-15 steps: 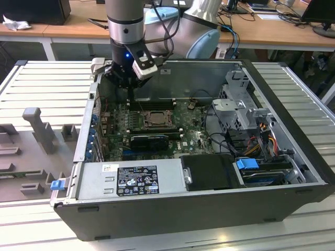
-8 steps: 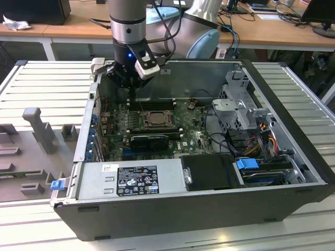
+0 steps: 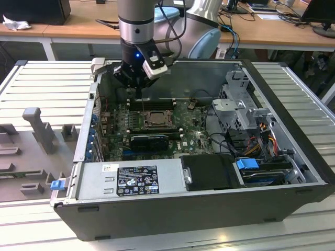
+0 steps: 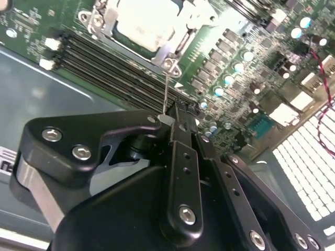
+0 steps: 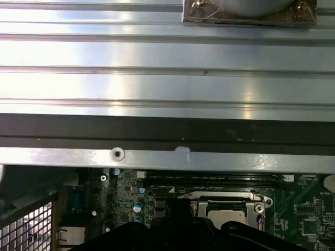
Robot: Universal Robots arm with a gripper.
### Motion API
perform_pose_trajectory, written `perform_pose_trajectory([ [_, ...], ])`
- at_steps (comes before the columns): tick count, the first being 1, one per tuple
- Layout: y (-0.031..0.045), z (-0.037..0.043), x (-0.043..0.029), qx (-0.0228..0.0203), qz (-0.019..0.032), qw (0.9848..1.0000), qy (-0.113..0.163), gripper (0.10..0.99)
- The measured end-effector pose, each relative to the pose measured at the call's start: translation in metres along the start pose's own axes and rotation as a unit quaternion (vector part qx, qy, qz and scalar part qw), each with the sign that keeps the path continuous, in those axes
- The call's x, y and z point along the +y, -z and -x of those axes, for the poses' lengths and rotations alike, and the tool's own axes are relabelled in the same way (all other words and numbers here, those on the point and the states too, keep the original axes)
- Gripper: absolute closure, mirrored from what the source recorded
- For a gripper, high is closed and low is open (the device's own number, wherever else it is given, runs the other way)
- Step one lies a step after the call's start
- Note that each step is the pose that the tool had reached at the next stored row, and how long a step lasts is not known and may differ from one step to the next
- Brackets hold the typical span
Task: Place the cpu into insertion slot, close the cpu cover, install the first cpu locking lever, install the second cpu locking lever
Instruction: 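Install the first cpu locking lever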
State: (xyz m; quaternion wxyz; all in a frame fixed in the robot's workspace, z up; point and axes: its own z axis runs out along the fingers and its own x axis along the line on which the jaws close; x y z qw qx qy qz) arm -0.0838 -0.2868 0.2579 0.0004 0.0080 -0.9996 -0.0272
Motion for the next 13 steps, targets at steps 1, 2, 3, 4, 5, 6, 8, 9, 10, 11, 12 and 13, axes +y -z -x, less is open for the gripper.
perform_pose_trajectory([
  [1,0.0,0.002,0.0,0.0,0.0,1.0,0.0,0.98],
  [2,0.0,0.003,-0.0001,0.0,0.0,1.0,0.0,0.98],
  [3,0.0,0.0044,-0.0001,0.0,0.0,1.0,0.0,0.98],
  [4,0.0,0.0051,-0.0001,0.0,0.0,1.0,0.0,0.98],
  [5,0.0,0.0062,-0.0001,0.0,0.0,1.0,0.0,0.98],
  [6,0.0,0.0073,-0.0001,0.0,0.0,1.0,0.0,0.98],
  [8,0.0,0.0109,-0.0002,0.0,0.0,1.0,0.0,0.98],
  [9,0.0,0.0129,-0.0002,0.0,0.0,1.0,0.0,0.98],
  [10,0.0,0.015,-0.0002,0.0,0.0,1.0,0.0,0.98],
  [11,0.0,0.0181,-0.0003,0.0,0.0,1.0,0.0,0.98],
  [12,0.0,0.0194,-0.0003,0.0,0.0,1.0,0.0,0.98],
  [13,0.0,0.0205,-0.0003,0.0,0.0,1.0,0.0,0.98],
])
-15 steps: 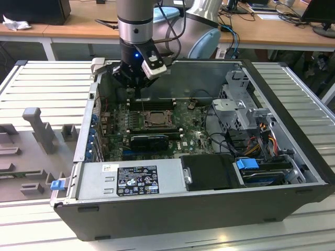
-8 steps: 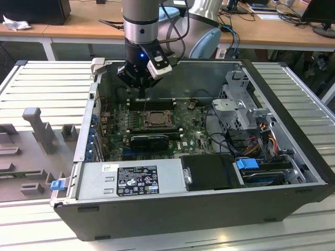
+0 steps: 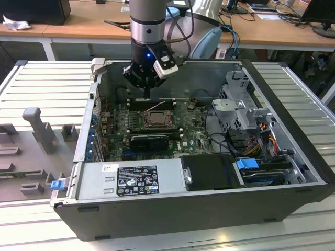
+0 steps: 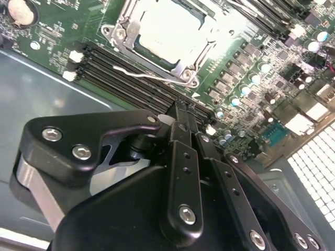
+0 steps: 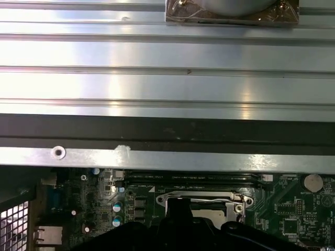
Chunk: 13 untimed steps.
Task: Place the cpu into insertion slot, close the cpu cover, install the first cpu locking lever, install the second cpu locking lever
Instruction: 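Install the first cpu locking lever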
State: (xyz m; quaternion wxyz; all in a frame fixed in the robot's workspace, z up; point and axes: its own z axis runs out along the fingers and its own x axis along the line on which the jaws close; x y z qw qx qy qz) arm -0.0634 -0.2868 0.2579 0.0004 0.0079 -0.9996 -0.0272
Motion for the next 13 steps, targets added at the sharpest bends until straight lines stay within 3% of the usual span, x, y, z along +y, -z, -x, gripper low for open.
perform_pose_trajectory([
  [4,0.0,0.0088,-0.0002,0.0,0.0,1.0,0.0,0.98],
  [13,0.0,0.0188,-0.0003,0.0,0.0,1.0,0.0,0.98],
])
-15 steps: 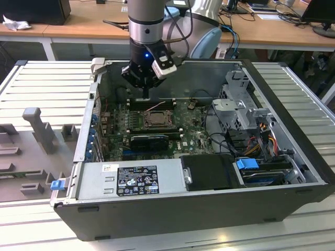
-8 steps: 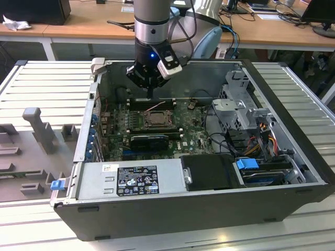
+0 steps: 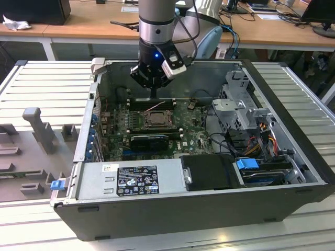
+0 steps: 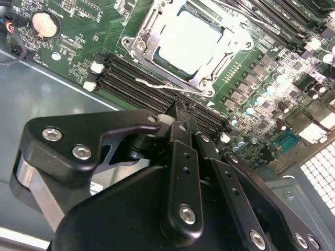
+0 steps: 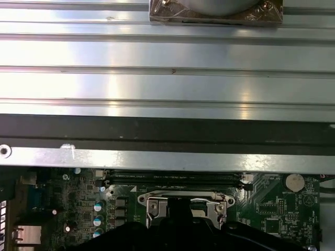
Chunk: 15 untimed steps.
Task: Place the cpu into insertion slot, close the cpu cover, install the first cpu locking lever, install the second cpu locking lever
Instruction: 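Install the first cpu locking lever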
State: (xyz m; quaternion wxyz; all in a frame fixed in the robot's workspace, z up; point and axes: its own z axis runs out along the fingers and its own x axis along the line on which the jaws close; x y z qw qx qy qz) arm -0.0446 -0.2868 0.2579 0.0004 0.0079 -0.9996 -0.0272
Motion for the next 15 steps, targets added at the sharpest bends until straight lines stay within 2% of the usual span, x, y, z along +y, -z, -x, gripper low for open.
perform_pose_trajectory([
  [15,-0.0015,0.0161,-0.0003,0.0,0.0011,1.0,0.0,0.98],
])
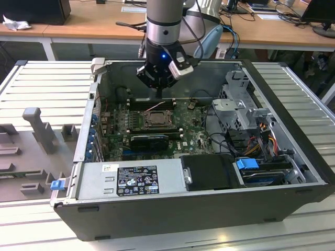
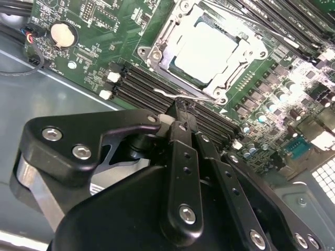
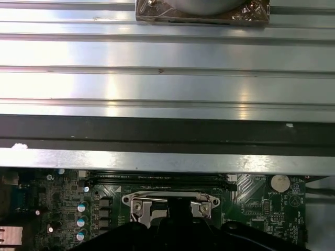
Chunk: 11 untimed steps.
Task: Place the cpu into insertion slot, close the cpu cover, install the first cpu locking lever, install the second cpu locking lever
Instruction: 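Install the first cpu locking lever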
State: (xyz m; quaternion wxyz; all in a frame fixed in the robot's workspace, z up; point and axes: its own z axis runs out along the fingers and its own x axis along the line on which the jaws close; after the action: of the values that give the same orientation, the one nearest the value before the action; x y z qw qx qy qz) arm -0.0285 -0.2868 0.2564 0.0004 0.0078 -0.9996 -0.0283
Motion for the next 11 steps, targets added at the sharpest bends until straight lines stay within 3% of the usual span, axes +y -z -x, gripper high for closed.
perform_pose_trajectory([
  [3,-0.0005,0.0021,-0.0001,0.0,0.002,1.0,0.0,0.98],
  [6,-0.0022,0.0081,-0.0002,-0.0003,0.0173,0.9999,0.0,0.98],
  [11,-0.0035,0.0083,-0.0003,-0.0003,0.0176,0.9998,0.0,0.98],
])
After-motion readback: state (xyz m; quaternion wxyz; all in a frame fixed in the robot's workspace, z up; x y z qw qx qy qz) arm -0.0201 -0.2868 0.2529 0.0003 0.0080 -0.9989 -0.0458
